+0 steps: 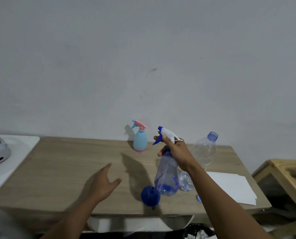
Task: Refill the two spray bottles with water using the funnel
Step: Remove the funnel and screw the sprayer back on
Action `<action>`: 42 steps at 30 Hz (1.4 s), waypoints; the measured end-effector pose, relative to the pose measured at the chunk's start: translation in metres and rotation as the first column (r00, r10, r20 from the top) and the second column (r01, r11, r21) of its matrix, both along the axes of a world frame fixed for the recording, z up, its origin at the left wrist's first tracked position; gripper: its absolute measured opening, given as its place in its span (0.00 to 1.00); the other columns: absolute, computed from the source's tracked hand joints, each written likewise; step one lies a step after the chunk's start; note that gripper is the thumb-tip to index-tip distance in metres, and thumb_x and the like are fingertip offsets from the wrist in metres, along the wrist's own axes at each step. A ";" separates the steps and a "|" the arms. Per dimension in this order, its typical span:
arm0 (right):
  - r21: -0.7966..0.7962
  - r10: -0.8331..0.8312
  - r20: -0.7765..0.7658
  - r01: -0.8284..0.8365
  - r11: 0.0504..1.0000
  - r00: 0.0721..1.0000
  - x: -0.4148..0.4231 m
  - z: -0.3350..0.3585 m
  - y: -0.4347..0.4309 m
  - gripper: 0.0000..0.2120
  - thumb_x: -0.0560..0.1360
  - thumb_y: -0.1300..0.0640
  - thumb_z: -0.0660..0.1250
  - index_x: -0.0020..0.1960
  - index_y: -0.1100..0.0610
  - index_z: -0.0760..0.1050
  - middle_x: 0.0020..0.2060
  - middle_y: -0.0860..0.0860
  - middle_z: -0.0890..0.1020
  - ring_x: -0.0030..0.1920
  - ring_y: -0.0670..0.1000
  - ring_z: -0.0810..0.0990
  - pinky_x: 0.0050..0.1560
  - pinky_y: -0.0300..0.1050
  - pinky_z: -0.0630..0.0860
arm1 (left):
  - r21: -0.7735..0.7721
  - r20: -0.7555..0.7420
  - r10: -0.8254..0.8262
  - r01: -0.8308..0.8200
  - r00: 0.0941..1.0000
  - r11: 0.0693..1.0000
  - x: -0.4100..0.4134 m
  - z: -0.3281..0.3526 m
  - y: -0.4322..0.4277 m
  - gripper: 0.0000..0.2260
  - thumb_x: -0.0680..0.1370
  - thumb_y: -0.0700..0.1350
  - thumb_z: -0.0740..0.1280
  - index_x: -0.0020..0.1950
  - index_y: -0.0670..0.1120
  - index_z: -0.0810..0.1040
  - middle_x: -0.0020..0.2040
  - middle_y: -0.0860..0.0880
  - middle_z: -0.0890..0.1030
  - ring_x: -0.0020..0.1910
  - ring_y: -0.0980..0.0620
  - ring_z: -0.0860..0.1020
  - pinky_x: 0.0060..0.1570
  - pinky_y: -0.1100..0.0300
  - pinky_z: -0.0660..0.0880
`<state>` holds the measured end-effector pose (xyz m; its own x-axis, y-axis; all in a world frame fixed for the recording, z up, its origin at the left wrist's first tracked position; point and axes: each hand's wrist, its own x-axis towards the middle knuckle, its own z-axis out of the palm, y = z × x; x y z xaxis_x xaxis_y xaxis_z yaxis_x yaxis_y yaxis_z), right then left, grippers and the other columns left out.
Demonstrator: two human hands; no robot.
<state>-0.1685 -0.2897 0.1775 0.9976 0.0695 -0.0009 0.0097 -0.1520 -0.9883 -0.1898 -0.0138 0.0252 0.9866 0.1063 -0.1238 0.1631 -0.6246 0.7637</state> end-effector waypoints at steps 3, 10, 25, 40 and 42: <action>-0.072 0.020 -0.034 -0.022 0.997 0.999 0.002 -0.010 0.000 0.16 0.83 0.46 0.61 0.66 0.51 0.77 0.54 0.48 0.87 0.33 0.56 0.82 0.46 0.51 0.81 | 0.307 -0.218 0.005 0.064 0.976 0.950 0.005 -0.045 0.030 0.50 0.64 0.75 0.63 0.80 0.54 0.55 0.80 0.47 0.59 0.78 0.44 0.58 0.74 0.44 0.61; -0.232 0.098 -0.099 -0.119 0.965 0.990 0.018 -0.034 -0.002 0.09 0.82 0.53 0.65 0.61 0.47 0.77 0.54 0.55 0.85 0.36 0.57 0.86 0.42 0.44 0.79 | 0.334 -0.492 -0.038 0.229 0.870 0.914 -0.006 -0.082 0.046 0.54 0.65 0.81 0.56 0.78 0.58 0.31 0.78 0.54 0.27 0.77 0.42 0.28 0.69 0.29 0.33; -0.436 0.298 -0.282 -0.399 0.807 0.912 0.049 -0.079 0.035 0.08 0.82 0.45 0.62 0.53 0.41 0.80 0.44 0.57 0.85 0.32 0.65 0.83 0.37 0.41 0.77 | 0.268 -0.612 -0.115 0.342 0.783 0.901 0.001 -0.060 0.050 0.56 0.65 0.81 0.57 0.76 0.57 0.25 0.75 0.54 0.22 0.74 0.41 0.24 0.66 0.26 0.31; -0.619 0.189 -0.444 -0.452 0.643 0.876 0.053 -0.101 0.025 0.36 0.73 0.27 0.55 0.40 0.61 0.79 0.35 0.62 0.85 0.30 0.55 0.85 0.52 0.53 0.79 | 0.257 -0.606 -0.123 0.339 0.786 0.905 0.000 -0.059 0.050 0.55 0.67 0.79 0.58 0.76 0.57 0.25 0.74 0.53 0.21 0.73 0.41 0.23 0.66 0.26 0.29; -0.621 0.164 -0.445 -0.435 0.652 0.881 0.052 -0.101 0.023 0.37 0.71 0.25 0.55 0.43 0.60 0.79 0.36 0.60 0.86 0.30 0.54 0.85 0.54 0.55 0.79 | 0.259 -0.603 -0.121 0.338 0.788 0.905 -0.001 -0.059 0.050 0.55 0.66 0.79 0.58 0.76 0.57 0.25 0.74 0.53 0.21 0.74 0.41 0.23 0.66 0.26 0.30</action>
